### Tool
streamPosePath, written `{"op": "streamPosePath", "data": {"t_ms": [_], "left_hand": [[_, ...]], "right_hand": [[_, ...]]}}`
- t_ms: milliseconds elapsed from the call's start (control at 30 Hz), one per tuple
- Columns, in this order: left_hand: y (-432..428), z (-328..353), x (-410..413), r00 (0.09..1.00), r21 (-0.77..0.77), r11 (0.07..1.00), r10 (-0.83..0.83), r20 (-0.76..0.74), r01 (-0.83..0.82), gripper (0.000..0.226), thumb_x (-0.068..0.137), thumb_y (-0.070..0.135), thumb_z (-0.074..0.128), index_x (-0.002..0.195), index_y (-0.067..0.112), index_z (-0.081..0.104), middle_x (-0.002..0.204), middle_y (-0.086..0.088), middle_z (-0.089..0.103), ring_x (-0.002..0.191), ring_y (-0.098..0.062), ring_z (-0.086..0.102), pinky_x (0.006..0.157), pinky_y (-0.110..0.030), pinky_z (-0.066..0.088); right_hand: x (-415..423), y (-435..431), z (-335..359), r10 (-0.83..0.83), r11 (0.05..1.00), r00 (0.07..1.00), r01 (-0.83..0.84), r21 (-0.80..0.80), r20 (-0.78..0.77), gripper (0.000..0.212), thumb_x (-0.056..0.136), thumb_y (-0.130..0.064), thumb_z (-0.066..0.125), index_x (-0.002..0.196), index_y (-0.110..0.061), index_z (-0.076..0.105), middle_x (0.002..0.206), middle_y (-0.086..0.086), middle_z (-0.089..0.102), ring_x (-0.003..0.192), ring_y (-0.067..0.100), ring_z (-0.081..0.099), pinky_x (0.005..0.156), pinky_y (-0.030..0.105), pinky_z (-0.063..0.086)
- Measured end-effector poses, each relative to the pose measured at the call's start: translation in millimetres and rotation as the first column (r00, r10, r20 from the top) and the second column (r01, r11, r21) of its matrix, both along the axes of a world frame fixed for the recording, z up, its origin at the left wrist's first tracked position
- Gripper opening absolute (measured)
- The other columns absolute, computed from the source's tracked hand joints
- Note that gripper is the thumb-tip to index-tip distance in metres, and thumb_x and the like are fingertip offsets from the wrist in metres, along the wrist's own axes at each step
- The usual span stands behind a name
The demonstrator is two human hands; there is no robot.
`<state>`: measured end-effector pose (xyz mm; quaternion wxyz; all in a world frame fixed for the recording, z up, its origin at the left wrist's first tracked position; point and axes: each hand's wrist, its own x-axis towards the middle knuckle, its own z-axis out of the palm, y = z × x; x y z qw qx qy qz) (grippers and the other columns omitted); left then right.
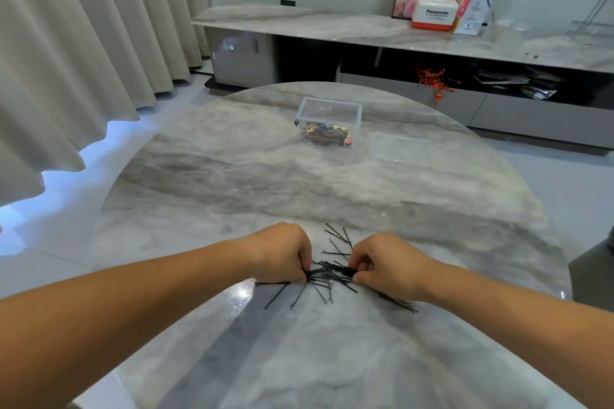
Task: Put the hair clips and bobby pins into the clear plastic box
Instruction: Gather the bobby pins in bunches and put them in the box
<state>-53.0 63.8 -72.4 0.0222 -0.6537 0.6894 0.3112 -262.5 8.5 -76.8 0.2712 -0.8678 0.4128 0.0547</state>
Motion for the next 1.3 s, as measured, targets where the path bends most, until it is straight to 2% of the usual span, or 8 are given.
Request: {"op": "streamPosePath", "data": {"t_ms": [267, 433, 600, 733, 867, 1033, 1200, 1300], "left_hand": [[-5.0, -1.7, -5.1, 0.997, -0.004, 0.999, 0.032, -0.077, -0.032, 0.014, 0.085, 0.019, 0.07, 0.098, 0.018, 0.077, 0.071, 0.019, 0.06, 0.078, -0.009, 0.062, 0.073, -0.019, 0.051], [-13.9, 10.0, 4.5, 0.967, -0.01, 0.987, 0.157, -0.199, -0.162, 0.006, 0.088, 0.026, 0.073, 0.091, 0.022, 0.076, 0.068, 0.014, 0.063, 0.062, -0.004, 0.057, 0.058, -0.015, 0.043], [-25.3, 19.4, 20.9, 0.895, 0.021, 0.958, 0.275, -0.351, -0.286, 0.003, 0.086, 0.021, 0.077, 0.085, 0.018, 0.078, 0.081, 0.006, 0.078, 0.07, -0.006, 0.065, 0.069, -0.02, 0.052], [-43.9, 29.8, 35.1, 0.84, -0.021, 0.926, 0.333, -0.429, -0.377, 0.005, 0.085, 0.017, 0.078, 0.085, 0.012, 0.079, 0.09, -0.007, 0.08, 0.068, -0.008, 0.063, 0.062, -0.017, 0.049], [-86.1, 47.4, 49.7, 0.768, -0.134, 0.846, 0.389, -0.509, -0.516, 0.004, 0.084, 0.012, 0.077, 0.081, 0.01, 0.078, 0.079, -0.012, 0.075, 0.065, -0.015, 0.058, 0.059, -0.022, 0.047], [-166.0, 68.4, 62.5, 0.793, -0.311, 0.757, 0.423, -0.438, -0.575, 0.005, 0.082, 0.017, 0.077, 0.083, 0.013, 0.074, 0.063, 0.003, 0.06, 0.057, -0.014, 0.051, 0.05, -0.02, 0.038], [-235.7, 67.3, 67.5, 0.823, -0.425, 0.706, 0.449, -0.349, -0.566, 0.004, 0.085, 0.013, 0.069, 0.084, 0.013, 0.074, 0.076, -0.004, 0.065, 0.065, -0.018, 0.057, 0.059, -0.024, 0.043], [-262.9, 57.4, 70.6, 0.839, -0.452, 0.707, 0.462, -0.287, -0.544, 0.008, 0.085, 0.013, 0.07, 0.09, 0.015, 0.077, 0.085, -0.004, 0.069, 0.083, -0.022, 0.067, 0.069, -0.025, 0.046]], "right_hand": [[5.5, -8.2, -0.2, -0.138, 0.981, 0.982, 0.118, 0.151, 0.13, 0.005, 0.079, -0.023, 0.076, 0.082, -0.02, 0.074, 0.079, 0.001, 0.075, 0.071, 0.014, 0.068, 0.07, 0.028, 0.056], [3.9, -20.4, 10.4, -0.355, 0.899, 0.895, 0.248, 0.362, 0.268, 0.007, 0.077, -0.013, 0.079, 0.081, -0.008, 0.075, 0.074, 0.012, 0.075, 0.06, 0.013, 0.063, 0.062, 0.027, 0.053], [3.2, -31.9, 19.9, -0.496, 0.811, 0.802, 0.291, 0.507, 0.333, 0.013, 0.079, -0.006, 0.077, 0.087, 0.003, 0.072, 0.069, 0.013, 0.07, 0.065, 0.02, 0.067, 0.07, 0.036, 0.059], [6.6, -49.9, 28.5, -0.573, 0.757, 0.727, 0.291, 0.585, 0.379, 0.014, 0.079, 0.0, 0.076, 0.089, 0.008, 0.069, 0.068, 0.014, 0.068, 0.06, 0.018, 0.066, 0.058, 0.027, 0.056], [23.0, -95.5, 46.7, -0.574, 0.799, 0.674, 0.334, 0.501, 0.466, 0.008, 0.08, -0.001, 0.075, 0.085, 0.004, 0.071, 0.071, 0.014, 0.069, 0.066, 0.022, 0.067, 0.059, 0.028, 0.056], [66.7, -179.5, 70.8, -0.513, 0.858, 0.658, 0.419, 0.298, 0.551, 0.008, 0.081, -0.004, 0.075, 0.078, -0.004, 0.068, 0.075, 0.017, 0.067, 0.068, 0.026, 0.065, 0.067, 0.034, 0.059], [105.3, -244.9, 71.5, -0.386, 0.897, 0.788, 0.442, -0.005, 0.479, 0.006, 0.083, -0.013, 0.074, 0.079, -0.011, 0.07, 0.071, 0.013, 0.068, 0.053, 0.017, 0.057, 0.046, 0.023, 0.045], [115.9, -262.6, 61.6, -0.309, 0.903, 0.86, 0.399, -0.158, 0.406, 0.009, 0.085, -0.017, 0.072, 0.089, -0.01, 0.074, 0.077, 0.011, 0.071, 0.063, 0.02, 0.061, 0.053, 0.024, 0.044]]}}
